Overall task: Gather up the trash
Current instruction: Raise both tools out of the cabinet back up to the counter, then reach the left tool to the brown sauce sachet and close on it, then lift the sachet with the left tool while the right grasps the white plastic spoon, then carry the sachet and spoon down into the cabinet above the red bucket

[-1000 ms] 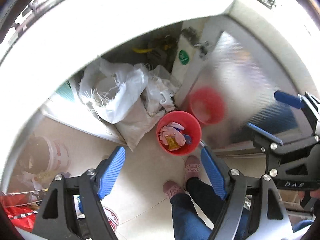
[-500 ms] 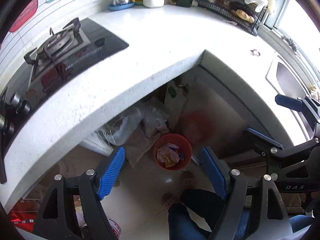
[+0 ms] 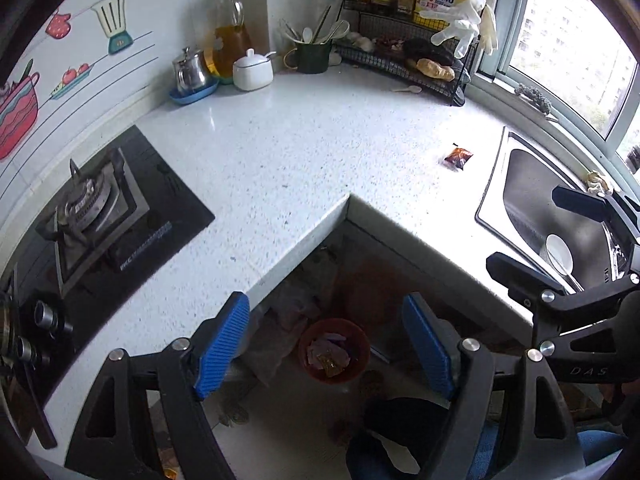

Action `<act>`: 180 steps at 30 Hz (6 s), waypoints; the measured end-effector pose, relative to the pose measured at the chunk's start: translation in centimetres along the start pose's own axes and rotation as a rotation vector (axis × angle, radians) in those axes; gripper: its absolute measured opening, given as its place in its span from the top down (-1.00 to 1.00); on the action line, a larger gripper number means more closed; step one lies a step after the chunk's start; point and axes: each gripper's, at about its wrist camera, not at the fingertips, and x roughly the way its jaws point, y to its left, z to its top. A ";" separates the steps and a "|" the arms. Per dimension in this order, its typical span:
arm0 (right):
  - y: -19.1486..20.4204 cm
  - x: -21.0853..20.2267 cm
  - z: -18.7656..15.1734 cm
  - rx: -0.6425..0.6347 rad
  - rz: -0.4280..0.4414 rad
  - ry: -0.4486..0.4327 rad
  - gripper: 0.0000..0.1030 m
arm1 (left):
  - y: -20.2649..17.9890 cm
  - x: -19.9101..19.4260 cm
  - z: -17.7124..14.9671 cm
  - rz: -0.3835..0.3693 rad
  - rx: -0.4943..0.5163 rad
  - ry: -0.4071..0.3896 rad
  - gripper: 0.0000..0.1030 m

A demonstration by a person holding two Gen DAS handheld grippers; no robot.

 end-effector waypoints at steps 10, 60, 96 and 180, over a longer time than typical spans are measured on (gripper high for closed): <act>-3.9 0.8 2.7 0.105 -0.042 0.000 -0.97 | -2.4 2.6 6.2 -0.028 0.122 -0.001 -0.51; -24.9 13.1 -0.1 0.451 -0.193 0.288 -0.97 | -22.6 27.4 19.9 -0.246 0.462 0.311 -0.47; -22.3 16.1 13.1 0.554 -0.136 0.130 -0.97 | -10.6 25.9 32.0 -0.197 0.357 0.137 0.88; -10.0 11.4 11.3 0.204 0.240 0.072 0.48 | -1.1 14.3 16.3 -0.044 -0.019 0.112 0.88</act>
